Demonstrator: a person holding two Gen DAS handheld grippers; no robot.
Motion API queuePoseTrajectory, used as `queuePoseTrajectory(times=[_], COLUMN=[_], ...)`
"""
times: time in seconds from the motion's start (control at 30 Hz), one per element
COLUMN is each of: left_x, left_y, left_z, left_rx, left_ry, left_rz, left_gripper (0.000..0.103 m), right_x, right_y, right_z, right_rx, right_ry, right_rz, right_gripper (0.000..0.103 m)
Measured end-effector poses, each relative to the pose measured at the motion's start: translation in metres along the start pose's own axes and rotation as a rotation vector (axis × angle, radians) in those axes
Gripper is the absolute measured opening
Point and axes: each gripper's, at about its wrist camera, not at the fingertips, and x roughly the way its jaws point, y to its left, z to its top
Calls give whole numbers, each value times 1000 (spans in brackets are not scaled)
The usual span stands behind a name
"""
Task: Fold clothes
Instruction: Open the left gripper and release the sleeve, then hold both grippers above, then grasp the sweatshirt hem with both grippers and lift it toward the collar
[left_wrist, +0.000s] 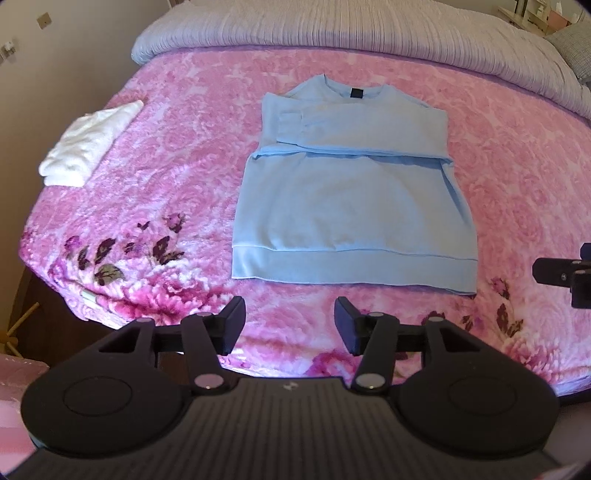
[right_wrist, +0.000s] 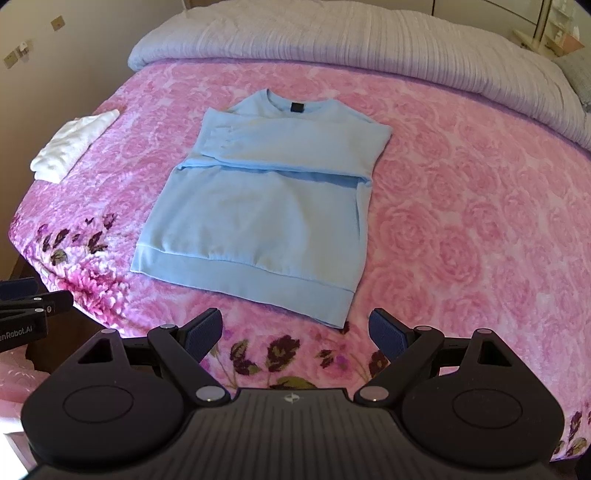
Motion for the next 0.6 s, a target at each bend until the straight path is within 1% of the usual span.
queuePoseTrajectory(times=[0.1,0.2,0.33,0.4,0.47,0.53,0.6], left_x=[28,69,137,178,215,246,270], left_y=[26,60,98,111,121,130,138], left_z=[13,24,35,39,41,43,45], left_rx=[-26,-70,-89,-85,-86,-106,-136], left_ry=[29,64,117,161,187,201,215], left_rz=[-63,-122,-217,-250,-280,-308,-326], left_gripper=[53,57,58,58,58,58,57], right_x=[17,42,89,112,137,161,181], right_y=[2,-4,-19,-26,-34,-44,-56], right_z=[12,23,31,31,29,23,16], right_rx=[31,89,208,254,300,352,409], right_ry=[14,41,110,132,151,158,166], right_rz=[-4,-12,-50,-73,-103,-122,-122], right_gripper=[89,89,89,89,88,86,83])
